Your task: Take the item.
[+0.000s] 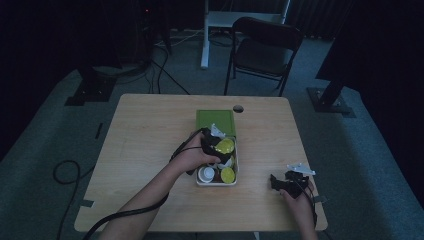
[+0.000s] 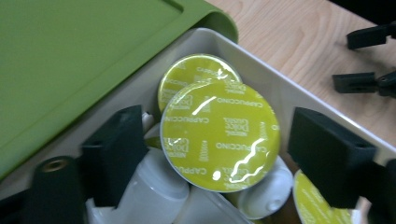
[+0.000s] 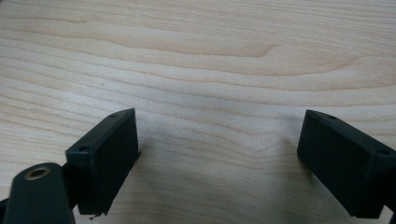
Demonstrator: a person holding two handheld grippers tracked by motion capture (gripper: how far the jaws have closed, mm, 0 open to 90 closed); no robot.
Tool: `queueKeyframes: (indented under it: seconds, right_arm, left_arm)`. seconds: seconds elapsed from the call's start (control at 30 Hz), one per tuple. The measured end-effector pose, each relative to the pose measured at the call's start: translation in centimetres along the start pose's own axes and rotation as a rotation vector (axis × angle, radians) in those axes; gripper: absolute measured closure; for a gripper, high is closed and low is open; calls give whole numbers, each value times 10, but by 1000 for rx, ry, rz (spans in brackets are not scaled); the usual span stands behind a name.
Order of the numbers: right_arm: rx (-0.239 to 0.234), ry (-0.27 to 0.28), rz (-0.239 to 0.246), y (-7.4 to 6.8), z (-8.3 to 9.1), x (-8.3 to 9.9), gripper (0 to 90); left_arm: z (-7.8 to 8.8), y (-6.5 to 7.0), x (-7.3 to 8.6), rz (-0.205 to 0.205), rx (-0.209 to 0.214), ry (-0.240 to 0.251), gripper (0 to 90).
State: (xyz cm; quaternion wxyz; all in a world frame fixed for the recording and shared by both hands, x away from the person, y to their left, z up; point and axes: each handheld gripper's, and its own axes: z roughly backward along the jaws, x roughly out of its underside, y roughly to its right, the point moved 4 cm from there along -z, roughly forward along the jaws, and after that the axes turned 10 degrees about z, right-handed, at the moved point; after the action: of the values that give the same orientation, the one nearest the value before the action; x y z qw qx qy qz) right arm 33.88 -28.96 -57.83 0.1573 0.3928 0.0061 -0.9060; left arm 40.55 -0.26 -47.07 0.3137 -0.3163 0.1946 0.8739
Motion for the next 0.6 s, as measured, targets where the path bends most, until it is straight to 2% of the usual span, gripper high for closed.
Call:
queueKeyframes:
  seconds: [0.1,0.13,0.17,0.27,0.6]
  right_arm:
    - [0,0,0,0,0,0,120]
    - [0,0,0,0,0,0,120]
    - [0,0,0,0,0,0,120]
    - [0,0,0,0,0,0,120]
    - [0,0,0,0,0,0,120]
  left_arm:
    - [-2,2,1,-2,0,-5,282]
    - [-3,2,1,-18,-5,-9,317]
    - [-3,3,2,-17,-4,-9,370]
    - [-3,4,2,-15,-9,-8,374]
    - [8,9,0,-48,-15,-24,378]
